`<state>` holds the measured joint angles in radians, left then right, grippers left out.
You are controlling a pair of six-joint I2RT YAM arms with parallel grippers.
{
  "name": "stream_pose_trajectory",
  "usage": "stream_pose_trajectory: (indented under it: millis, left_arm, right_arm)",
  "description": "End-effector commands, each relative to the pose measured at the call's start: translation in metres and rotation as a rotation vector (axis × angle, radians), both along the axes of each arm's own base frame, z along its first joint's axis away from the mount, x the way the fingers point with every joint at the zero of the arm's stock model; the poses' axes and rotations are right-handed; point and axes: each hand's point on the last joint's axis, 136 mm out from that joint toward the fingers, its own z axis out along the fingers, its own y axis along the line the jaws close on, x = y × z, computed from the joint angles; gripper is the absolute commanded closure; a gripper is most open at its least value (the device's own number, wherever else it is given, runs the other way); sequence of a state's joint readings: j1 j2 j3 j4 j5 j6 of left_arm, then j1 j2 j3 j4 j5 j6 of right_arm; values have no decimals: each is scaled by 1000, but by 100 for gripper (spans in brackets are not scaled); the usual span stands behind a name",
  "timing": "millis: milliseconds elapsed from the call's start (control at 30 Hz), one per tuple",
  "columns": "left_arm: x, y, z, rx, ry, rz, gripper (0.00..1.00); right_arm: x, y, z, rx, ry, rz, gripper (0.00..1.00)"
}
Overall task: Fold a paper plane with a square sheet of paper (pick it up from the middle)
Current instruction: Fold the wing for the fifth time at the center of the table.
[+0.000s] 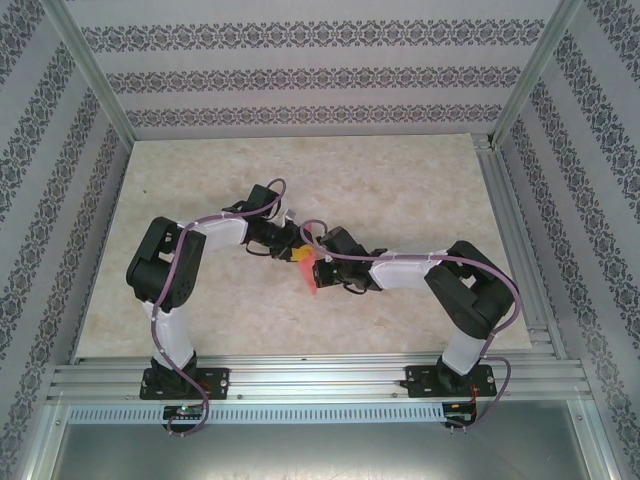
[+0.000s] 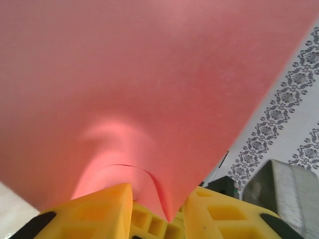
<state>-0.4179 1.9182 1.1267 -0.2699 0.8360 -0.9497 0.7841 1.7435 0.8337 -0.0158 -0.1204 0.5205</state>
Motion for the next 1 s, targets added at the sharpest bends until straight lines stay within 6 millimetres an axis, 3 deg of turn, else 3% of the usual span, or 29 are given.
stream_pose_trajectory:
  millis: [0,233,400,567,733,967]
  left_arm:
    - [-2,-10,-1,-2,-17,-41,67]
    - [-5,-12,-4,4,-14,-64,73]
    - [-5,-11,-3,20,-27,-83,84]
    - [-5,-6,-4,38,-54,-107,94]
    - [-1,12,-1,24,-97,-137,100]
    - [1,21,-3,-58,-91,-170,100]
  right_arm:
    - [7,7,15,6,-54,11,95]
    - [6,7,13,-9,-46,16,94]
    - [6,7,14,-16,-49,17,94]
    - [4,6,23,4,-48,10,85]
    - [-2,3,44,139,-17,-21,71]
    - [-7,12,43,329,84,-30,74]
